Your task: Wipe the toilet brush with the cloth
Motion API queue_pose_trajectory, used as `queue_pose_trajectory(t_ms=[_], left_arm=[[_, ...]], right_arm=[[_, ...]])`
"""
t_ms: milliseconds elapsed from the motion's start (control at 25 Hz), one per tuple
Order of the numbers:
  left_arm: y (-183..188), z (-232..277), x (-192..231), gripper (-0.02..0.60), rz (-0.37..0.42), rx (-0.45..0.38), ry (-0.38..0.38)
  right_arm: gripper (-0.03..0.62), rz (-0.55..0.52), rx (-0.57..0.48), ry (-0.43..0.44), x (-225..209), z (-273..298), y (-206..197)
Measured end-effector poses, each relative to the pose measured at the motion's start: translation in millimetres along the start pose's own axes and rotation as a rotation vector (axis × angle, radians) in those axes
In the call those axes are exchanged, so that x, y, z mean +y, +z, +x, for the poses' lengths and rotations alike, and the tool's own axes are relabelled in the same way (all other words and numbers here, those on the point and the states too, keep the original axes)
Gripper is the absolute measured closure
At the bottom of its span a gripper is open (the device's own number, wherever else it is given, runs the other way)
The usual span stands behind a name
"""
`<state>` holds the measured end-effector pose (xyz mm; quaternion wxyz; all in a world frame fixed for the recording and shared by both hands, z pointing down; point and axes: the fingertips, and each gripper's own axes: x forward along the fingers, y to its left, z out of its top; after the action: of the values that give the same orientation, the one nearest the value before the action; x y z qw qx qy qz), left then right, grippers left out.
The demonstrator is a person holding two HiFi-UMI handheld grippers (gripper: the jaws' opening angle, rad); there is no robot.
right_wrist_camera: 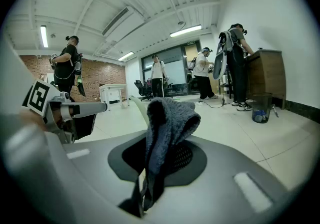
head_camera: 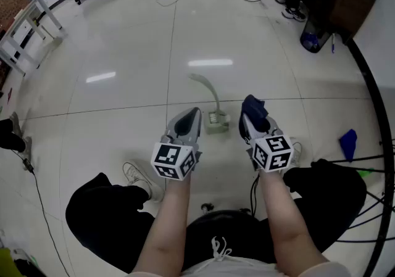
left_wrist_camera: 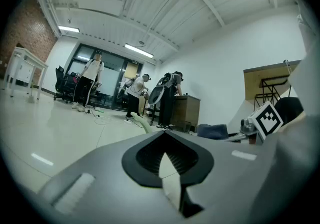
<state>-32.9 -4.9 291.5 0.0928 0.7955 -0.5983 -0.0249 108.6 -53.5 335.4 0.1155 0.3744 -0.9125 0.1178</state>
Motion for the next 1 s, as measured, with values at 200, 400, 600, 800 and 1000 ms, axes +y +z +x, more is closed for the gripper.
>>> queue_pose_trajectory(t_ms=[200, 400, 600, 800, 1000], left_arm=[[-32, 11, 17, 0.575, -0.046, 0.032, -0.026], [-76, 26, 28, 0.575, -0.091, 0.083, -0.080], [-137, 33, 48, 0.575, -0.097, 0.210, -0.085], [-187, 49, 64, 0.575, -0.162, 0.276, -0.097], [-217, 72, 63, 0.575, -0.172, 0.319, -0.154]], right_arm=[[0.533, 0.010, 0.045, 0.040, -3, 17, -34], [0.533, -0.024, 0.121, 0.114, -1, 41, -80], [0.531, -0.028, 0.227, 0.195, 17, 66, -146], [0.531, -0.028, 0.364, 0.309, 58, 91, -215], [0.531, 0.013, 0.405, 0.397, 88, 124, -246]])
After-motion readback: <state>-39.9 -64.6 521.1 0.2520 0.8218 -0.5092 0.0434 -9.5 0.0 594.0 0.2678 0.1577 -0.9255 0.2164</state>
